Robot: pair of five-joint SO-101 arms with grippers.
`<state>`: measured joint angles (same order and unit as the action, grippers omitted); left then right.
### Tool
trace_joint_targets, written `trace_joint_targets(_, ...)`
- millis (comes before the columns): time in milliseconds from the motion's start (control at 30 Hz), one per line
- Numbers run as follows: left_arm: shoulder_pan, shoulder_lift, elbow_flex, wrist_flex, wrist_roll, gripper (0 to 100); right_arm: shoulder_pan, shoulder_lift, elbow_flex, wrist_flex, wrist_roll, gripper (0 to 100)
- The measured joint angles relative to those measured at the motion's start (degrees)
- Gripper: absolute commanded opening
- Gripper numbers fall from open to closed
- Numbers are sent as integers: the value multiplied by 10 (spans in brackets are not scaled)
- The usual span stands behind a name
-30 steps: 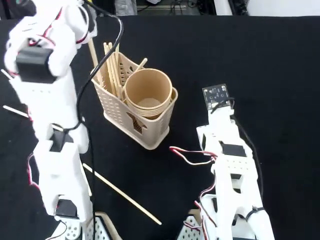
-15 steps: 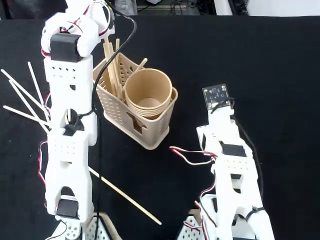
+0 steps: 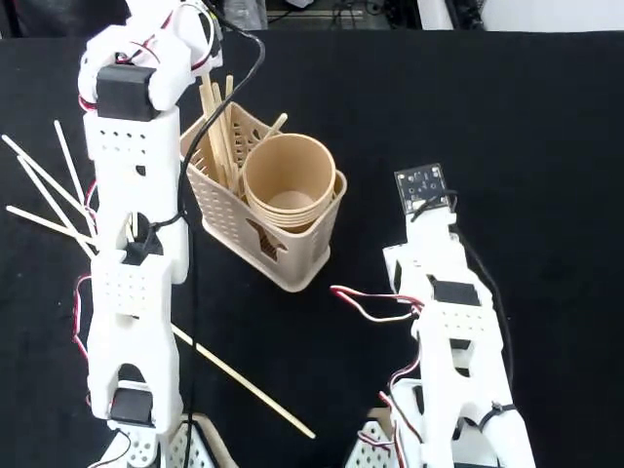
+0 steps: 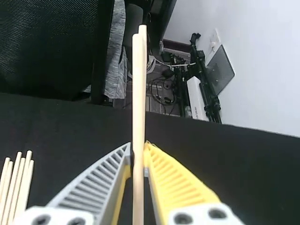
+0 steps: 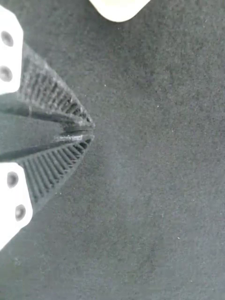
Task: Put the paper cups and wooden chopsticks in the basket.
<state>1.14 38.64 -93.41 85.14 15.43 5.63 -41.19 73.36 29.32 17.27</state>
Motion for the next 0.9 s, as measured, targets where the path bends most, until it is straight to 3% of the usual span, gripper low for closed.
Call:
trace_joint_targets(300, 0, -227, -1, 64, -1, 28, 0, 0, 0, 0, 0, 13)
trace_joint_targets(533, -7, -470, -3, 148, -43, 28, 0, 0, 0, 0, 0, 13)
trace_joint_targets(900, -142, -859, 1, 156, -39, 28, 0, 0, 0, 0, 0, 13)
